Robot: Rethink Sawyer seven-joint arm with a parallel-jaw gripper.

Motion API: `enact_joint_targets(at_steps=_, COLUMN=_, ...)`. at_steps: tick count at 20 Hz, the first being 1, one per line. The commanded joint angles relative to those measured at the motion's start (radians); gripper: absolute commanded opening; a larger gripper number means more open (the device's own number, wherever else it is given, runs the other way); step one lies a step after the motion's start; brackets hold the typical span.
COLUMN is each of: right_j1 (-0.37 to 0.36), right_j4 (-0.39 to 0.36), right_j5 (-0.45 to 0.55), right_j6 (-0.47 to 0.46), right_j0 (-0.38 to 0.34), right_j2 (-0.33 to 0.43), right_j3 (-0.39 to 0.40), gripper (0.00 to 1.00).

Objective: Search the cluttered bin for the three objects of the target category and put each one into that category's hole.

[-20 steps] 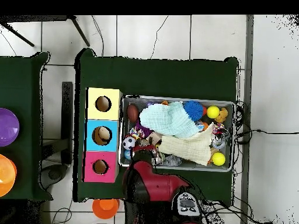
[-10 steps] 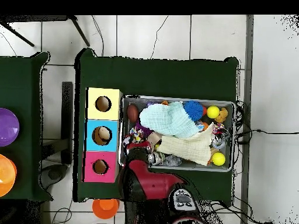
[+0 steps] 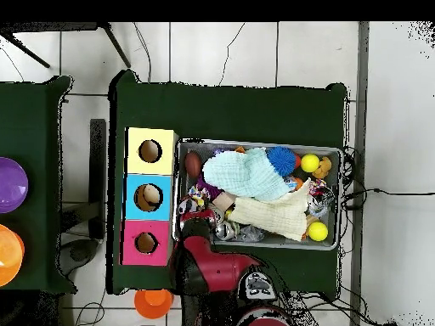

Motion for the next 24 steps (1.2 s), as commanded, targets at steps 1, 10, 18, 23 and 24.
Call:
enact_joint_targets(at_steps=1, right_j1=0.074, right_j4=0.055, right_j5=-0.097, right_j6=0.181, right_j0=0.009, right_j2=0.007, right_j3=-0.117, gripper=1.0)
enact_joint_targets(at_steps=10, right_j1=0.122, right_j4=0.099, right_j5=-0.168, right_j6=0.153, right_j0=0.041, right_j2=-0.04, right_j3=-0.132, gripper=1.0)
enact_joint_targets(at_steps=18, right_j1=0.194, right_j4=0.094, right_j5=-0.226, right_j6=0.16, right_j0=0.035, right_j2=-0.029, right_j3=-0.169, gripper=1.0)
enact_joint_targets(at_steps=23, right_j1=0.245, right_j4=0.091, right_j5=-0.258, right_j6=0.15, right_j0=0.03, right_j2=-0.033, right_j3=-0.208, gripper=1.0)
enact_joint_targets(at_steps=24, right_j1=0.252, right_j4=0.093, right_j5=-0.262, right_j6=0.15, right_j0=0.032, right_j2=-0.033, right_j3=-0.213, gripper=1.0)
